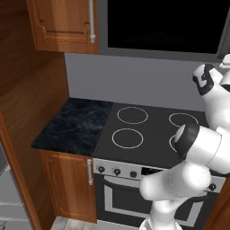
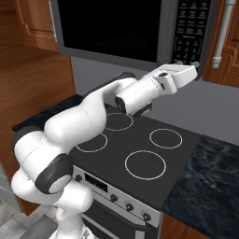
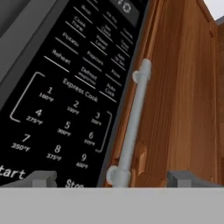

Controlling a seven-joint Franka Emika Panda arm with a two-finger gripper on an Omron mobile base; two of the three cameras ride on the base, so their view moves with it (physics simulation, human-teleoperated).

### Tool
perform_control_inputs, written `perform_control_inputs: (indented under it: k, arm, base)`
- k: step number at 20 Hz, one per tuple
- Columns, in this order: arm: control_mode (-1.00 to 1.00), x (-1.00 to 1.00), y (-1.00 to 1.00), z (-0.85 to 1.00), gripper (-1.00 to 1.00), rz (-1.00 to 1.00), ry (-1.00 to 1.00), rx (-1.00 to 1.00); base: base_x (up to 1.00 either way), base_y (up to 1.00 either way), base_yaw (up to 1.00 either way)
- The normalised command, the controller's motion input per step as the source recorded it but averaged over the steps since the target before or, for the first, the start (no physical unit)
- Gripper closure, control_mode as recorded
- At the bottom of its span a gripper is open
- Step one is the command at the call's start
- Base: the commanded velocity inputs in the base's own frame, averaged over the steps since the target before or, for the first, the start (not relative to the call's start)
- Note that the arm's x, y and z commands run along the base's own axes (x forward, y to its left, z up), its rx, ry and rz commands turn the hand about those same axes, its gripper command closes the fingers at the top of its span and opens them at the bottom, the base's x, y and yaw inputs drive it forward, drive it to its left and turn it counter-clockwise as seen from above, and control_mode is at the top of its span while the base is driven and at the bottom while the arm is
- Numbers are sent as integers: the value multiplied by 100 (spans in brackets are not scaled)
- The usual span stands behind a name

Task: Transport the chicken drumstick from the fridge to the microwave and turn on the microwave.

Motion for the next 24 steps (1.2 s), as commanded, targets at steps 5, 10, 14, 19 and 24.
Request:
perform_control_inputs:
  k: [5,10,14,19,24]
  arm:
    - [-100,100,5,0,-100,-1,-22,0]
    - [-100,93,0,0,-100,0,-21,1]
    - [-100,14,0,23,-100,0,-10,0]
    - [-100,-23,0,32,-100,0,-10,0]
    - [-100,-30,0,18,-100,0,-2,0]
  base:
    - [0,0,0]
    - [0,0,0]
    - [0,0,0]
    - [0,0,0]
    - [0,0,0]
